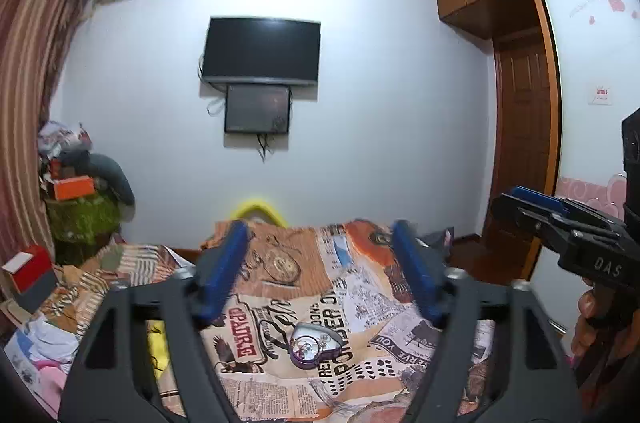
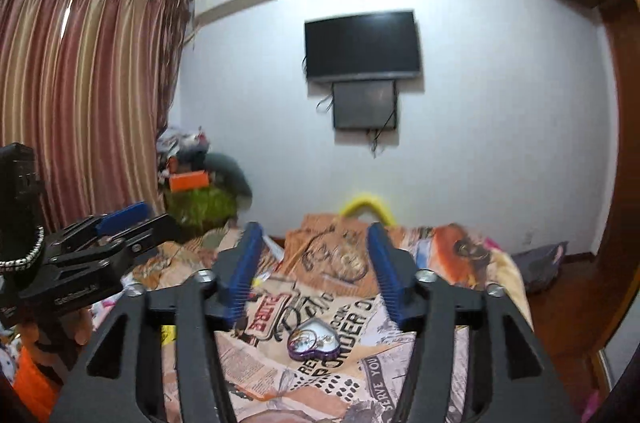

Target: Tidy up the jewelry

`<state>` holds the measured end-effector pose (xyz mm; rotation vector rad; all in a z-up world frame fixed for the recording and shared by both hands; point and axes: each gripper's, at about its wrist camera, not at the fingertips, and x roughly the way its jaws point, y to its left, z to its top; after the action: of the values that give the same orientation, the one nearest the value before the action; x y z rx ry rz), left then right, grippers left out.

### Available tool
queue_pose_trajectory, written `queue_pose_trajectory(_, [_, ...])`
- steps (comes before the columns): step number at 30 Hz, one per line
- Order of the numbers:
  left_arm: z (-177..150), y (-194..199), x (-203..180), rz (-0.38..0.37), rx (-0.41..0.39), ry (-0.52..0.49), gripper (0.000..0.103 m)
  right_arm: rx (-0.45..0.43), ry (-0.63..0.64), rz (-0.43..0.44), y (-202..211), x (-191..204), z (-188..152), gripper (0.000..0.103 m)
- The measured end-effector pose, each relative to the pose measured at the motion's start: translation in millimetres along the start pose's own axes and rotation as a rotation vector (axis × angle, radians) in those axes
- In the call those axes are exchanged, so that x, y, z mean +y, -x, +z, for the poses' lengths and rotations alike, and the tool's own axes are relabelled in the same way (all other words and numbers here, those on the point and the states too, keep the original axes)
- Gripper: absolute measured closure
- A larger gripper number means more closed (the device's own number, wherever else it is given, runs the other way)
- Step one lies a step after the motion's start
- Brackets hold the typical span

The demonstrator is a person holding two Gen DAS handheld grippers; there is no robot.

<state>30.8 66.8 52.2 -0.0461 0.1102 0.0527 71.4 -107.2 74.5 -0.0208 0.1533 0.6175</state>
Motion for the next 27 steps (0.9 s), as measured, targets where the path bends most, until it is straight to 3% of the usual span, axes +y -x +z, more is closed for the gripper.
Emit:
queue_pose_trajectory(1, [-1,7,-2,0.009,-0.014,-0.001,0.008,-0.012,0.008,-0.019,5,5,-1,0.038])
queue_pose_trajectory(2, [-2,12,-3,0.019,-0.027,0.001,0.005,-0.021,0.012,-0.033,7,6,-2,0.030])
queue_pose_trajectory(6, [-8,20,-5,0.018,-0.022,0.009,0.004,-0.073,0.015,-0.104,13,14,-6,0.001])
queue_pose_trajectory(10, [-12,23,-8,0.032,-0.011,0.003,0.004,-0.097,0.032,-0.148,14,17,-5,0.000])
queue_pose_trajectory(27, [-21,19,-19,0.045,0.013,-0.031,0.001,-0.052,0.014,-0.138,28,10,-18,0.000])
